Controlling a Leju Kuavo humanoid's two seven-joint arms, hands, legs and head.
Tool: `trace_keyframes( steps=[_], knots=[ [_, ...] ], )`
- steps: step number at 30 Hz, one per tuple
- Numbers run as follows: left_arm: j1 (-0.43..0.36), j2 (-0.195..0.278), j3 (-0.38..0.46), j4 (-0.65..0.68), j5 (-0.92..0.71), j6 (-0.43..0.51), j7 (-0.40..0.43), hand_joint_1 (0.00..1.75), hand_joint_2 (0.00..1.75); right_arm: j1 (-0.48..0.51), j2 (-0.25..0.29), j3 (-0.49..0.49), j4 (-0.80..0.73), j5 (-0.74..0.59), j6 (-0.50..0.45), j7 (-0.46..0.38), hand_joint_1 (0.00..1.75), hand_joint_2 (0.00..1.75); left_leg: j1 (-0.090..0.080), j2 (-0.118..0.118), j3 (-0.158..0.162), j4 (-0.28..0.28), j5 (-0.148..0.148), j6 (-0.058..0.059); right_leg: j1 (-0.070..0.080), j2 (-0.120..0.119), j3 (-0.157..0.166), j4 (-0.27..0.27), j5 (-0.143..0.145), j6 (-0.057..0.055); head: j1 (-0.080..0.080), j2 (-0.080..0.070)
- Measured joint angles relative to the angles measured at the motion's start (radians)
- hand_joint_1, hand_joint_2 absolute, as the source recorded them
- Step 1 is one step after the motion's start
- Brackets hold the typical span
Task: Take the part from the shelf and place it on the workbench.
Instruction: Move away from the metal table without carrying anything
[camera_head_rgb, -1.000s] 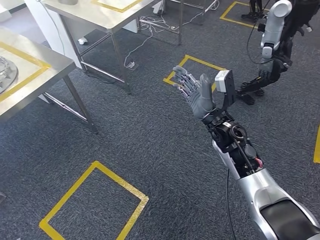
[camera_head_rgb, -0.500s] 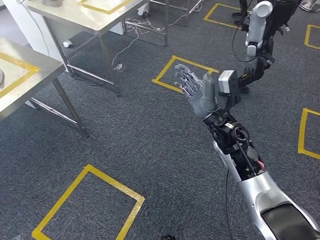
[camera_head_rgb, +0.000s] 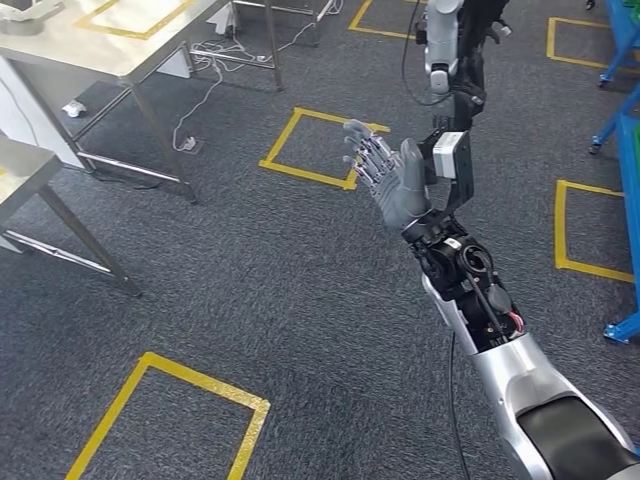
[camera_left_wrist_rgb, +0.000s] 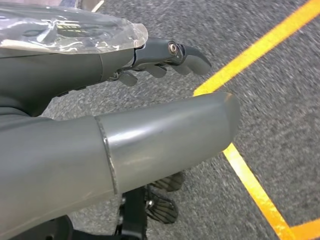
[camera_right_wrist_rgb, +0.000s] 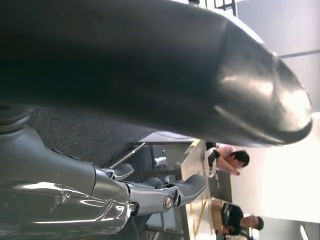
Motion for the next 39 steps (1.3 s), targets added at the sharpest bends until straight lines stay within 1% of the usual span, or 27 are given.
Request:
trace_keyframes(
  steps=[2,3,4,6,8,10,12,13,14,15,17,18,19,21,22,24,26,27,28,29,30,32,34,35,37,38,39],
  knots=[
    [-0.002,0.002,0.000,0.000,-0.002,0.000,0.000,0.00,0.00,-0.001,0.000,0.000,0.000,-0.001,-0.002,0.002,0.00,0.00,0.001,-0.036,0.068,-0.149,0.063,0.009,0.001,0.020,0.000,0.001,0.000,0.003,-0.002,0.000],
    [-0.003,0.003,0.000,0.000,-0.003,0.001,0.000,0.00,0.00,-0.001,0.000,0.000,-0.001,-0.001,-0.003,0.002,0.00,0.00,0.001,-0.049,0.090,-0.195,0.077,0.011,0.001,0.029,-0.002,0.001,0.001,0.007,-0.002,0.000],
    [-0.004,0.004,0.000,0.000,-0.005,0.001,0.000,0.00,0.00,-0.001,0.000,0.000,-0.001,-0.002,-0.004,0.004,0.00,0.00,0.000,-0.055,0.099,-0.216,0.079,0.012,0.001,0.039,-0.005,0.001,0.002,0.012,-0.002,0.000],
    [-0.008,0.004,0.000,0.000,-0.008,0.001,0.000,0.00,0.00,0.001,0.000,-0.002,-0.002,-0.003,-0.007,0.008,0.00,0.00,0.000,-0.037,0.104,-0.224,0.080,0.016,-0.002,0.057,-0.010,0.000,0.005,0.025,-0.002,0.000],
    [-0.013,0.001,0.000,0.000,-0.011,0.001,0.000,0.00,0.00,0.004,-0.001,-0.005,-0.005,-0.007,-0.010,0.014,0.00,0.00,0.003,-0.015,0.110,-0.234,0.083,0.027,0.000,0.033,-0.027,0.029,-0.015,0.034,0.000,0.000],
    [-0.017,-0.001,0.000,0.000,-0.015,0.001,0.001,0.00,0.00,0.008,-0.001,-0.008,-0.009,-0.010,-0.014,0.020,0.00,0.00,0.003,0.006,0.115,-0.239,0.084,0.035,0.001,-0.015,-0.078,0.142,-0.077,0.041,0.006,0.000],
    [-0.017,-0.003,0.000,0.000,-0.020,0.001,0.003,0.00,0.00,0.015,-0.001,-0.009,-0.011,-0.010,-0.020,0.023,0.00,0.00,0.001,0.028,0.115,-0.238,0.082,0.038,-0.002,-0.034,-0.138,0.279,-0.131,0.046,0.011,0.000],
    [-0.018,-0.004,0.000,0.000,-0.022,0.001,0.004,0.00,0.00,0.020,-0.001,-0.011,-0.011,-0.011,-0.023,0.025,0.00,0.00,0.001,0.039,0.116,-0.238,0.081,0.037,-0.003,-0.037,-0.151,0.306,-0.134,0.048,0.012,0.000],
    [-0.019,-0.006,0.000,0.000,-0.023,0.001,0.004,0.00,0.00,0.023,-0.001,-0.012,-0.011,-0.011,-0.024,0.026,0.00,0.00,0.001,0.050,0.117,-0.237,0.080,0.036,-0.005,-0.041,-0.142,0.290,-0.117,0.049,0.014,0.000],
    [-0.020,-0.007,0.000,0.000,-0.024,0.001,0.004,0.00,0.00,0.026,-0.002,-0.014,-0.013,-0.011,-0.025,0.027,0.00,0.00,0.001,0.061,0.119,-0.236,0.077,0.034,-0.006,-0.051,-0.112,0.231,-0.083,0.049,0.015,0.000],
    [-0.025,-0.010,0.000,0.000,-0.025,0.001,0.005,0.00,0.00,0.025,-0.002,-0.015,-0.019,-0.011,-0.025,0.027,0.00,0.00,-0.002,0.082,0.124,-0.232,0.071,0.026,0.000,-0.092,-0.037,0.079,-0.026,0.046,0.018,0.000],
    [-0.027,-0.011,0.000,0.000,-0.025,0.001,0.005,0.00,0.00,0.024,-0.002,-0.016,-0.023,-0.011,-0.025,0.027,0.00,0.00,-0.005,0.091,0.125,-0.230,0.068,0.022,0.004,-0.109,-0.011,0.028,-0.012,0.040,0.018,0.000],
    [-0.028,-0.011,0.000,0.000,-0.025,0.001,0.005,0.00,0.00,0.025,-0.002,-0.016,-0.025,-0.011,-0.025,0.027,0.00,0.00,-0.007,0.101,0.125,-0.229,0.066,0.018,0.008,-0.116,0.000,0.005,-0.011,0.034,0.017,0.000],
    [-0.030,-0.012,0.000,0.000,-0.025,0.001,0.005,0.00,0.00,0.028,-0.002,-0.017,-0.027,-0.011,-0.026,0.028,0.00,0.00,-0.009,0.123,0.126,-0.228,0.065,0.010,0.011,-0.097,0.001,0.001,-0.008,0.020,0.014,0.000],
    [-0.032,-0.012,-0.001,0.000,-0.026,0.001,0.005,0.00,0.00,0.030,-0.002,-0.017,-0.029,-0.011,-0.027,0.028,0.00,0.00,-0.007,0.120,0.126,-0.222,0.058,0.005,0.011,-0.085,0.000,-0.001,-0.005,0.015,0.012,0.000],
    [-0.036,-0.014,-0.001,0.000,-0.029,0.000,0.007,0.00,0.00,0.030,-0.002,-0.018,-0.034,-0.012,-0.028,0.027,0.00,0.00,-0.001,0.076,0.103,-0.163,0.017,-0.005,0.007,-0.062,0.000,-0.004,0.001,0.004,0.008,0.000],
    [-0.036,-0.014,-0.002,0.000,-0.032,0.000,0.010,0.00,0.00,0.033,-0.002,-0.017,-0.038,-0.012,-0.029,0.027,0.00,0.00,0.002,0.025,0.039,-0.028,-0.050,-0.010,0.005,-0.041,-0.002,-0.005,0.004,-0.002,0.002,0.000],
    [-0.035,-0.015,-0.003,0.000,-0.033,0.000,0.012,0.00,0.00,0.036,-0.002,-0.017,-0.039,-0.012,-0.031,0.027,0.00,0.00,0.002,0.015,0.006,0.038,-0.073,-0.011,0.005,-0.028,-0.003,-0.005,0.005,-0.004,0.001,0.000],
    [-0.034,-0.015,-0.003,0.000,-0.033,0.000,0.013,0.00,0.00,0.040,-0.002,-0.018,-0.040,-0.012,-0.033,0.028,0.00,0.00,0.002,0.010,-0.015,0.076,-0.079,-0.010,0.006,-0.014,-0.004,-0.005,0.006,-0.006,0.000,0.000],
    [-0.033,-0.016,-0.003,0.000,-0.034,0.000,0.014,0.00,0.00,0.044,-0.002,-0.018,-0.041,-0.012,-0.036,0.029,0.00,0.00,0.002,0.008,-0.018,0.073,-0.064,-0.009,0.006,0.000,-0.004,-0.005,0.007,-0.006,0.000,0.000],
    [-0.033,-0.017,-0.003,0.000,-0.034,0.000,0.015,0.00,0.00,0.047,-0.002,-0.018,-0.043,-0.011,-0.038,0.029,0.00,0.00,0.003,0.004,0.001,0.028,-0.031,-0.006,0.006,0.015,-0.003,-0.005,0.007,-0.006,0.000,0.000],
    [-0.037,-0.017,-0.003,0.000,-0.035,0.000,0.015,0.00,0.00,0.049,-0.002,-0.019,-0.048,-0.011,-0.040,0.030,0.00,0.00,0.004,-0.030,0.069,-0.119,0.041,0.003,0.007,0.040,-0.004,-0.004,0.009,-0.002,-0.001,0.000],
    [-0.040,-0.015,-0.004,0.000,-0.035,0.000,0.015,0.00,0.00,0.049,-0.002,-0.021,-0.052,-0.010,-0.040,0.030,0.00,0.00,0.005,-0.062,0.110,-0.211,0.067,0.007,0.005,0.064,-0.010,-0.003,0.013,0.006,-0.001,0.000],
    [-0.041,-0.015,-0.004,0.000,-0.035,0.000,0.015,0.00,0.00,0.051,-0.002,-0.023,-0.053,-0.010,-0.041,0.030,0.00,0.00,0.003,-0.064,0.115,-0.223,0.065,0.008,0.003,0.076,-0.014,-0.004,0.015,0.012,-0.001,0.000],
    [-0.043,-0.017,-0.006,0.000,-0.036,0.000,0.015,0.00,0.00,0.061,-0.004,-0.028,-0.059,-0.008,-0.044,0.031,0.00,0.00,0.003,-0.042,0.119,-0.231,0.068,0.015,-0.002,0.089,-0.019,-0.004,0.017,0.024,-0.001,0.000],
    [-0.044,-0.018,-0.008,0.000,-0.036,0.000,0.013,0.00,0.00,0.067,-0.006,-0.031,-0.064,-0.005,-0.045,0.032,0.00,0.00,0.004,-0.030,0.122,-0.236,0.071,0.020,0.000,0.074,-0.026,0.007,0.008,0.029,0.000,0.000],
    [-0.044,-0.019,-0.010,0.000,-0.035,0.000,0.012,0.00,0.00,0.072,-0.007,-0.034,-0.070,-0.002,-0.045,0.033,0.00,0.00,0.006,-0.018,0.125,-0.242,0.073,0.025,0.002,0.048,-0.041,0.039,-0.013,0.033,0.003,0.000]
  ],
)
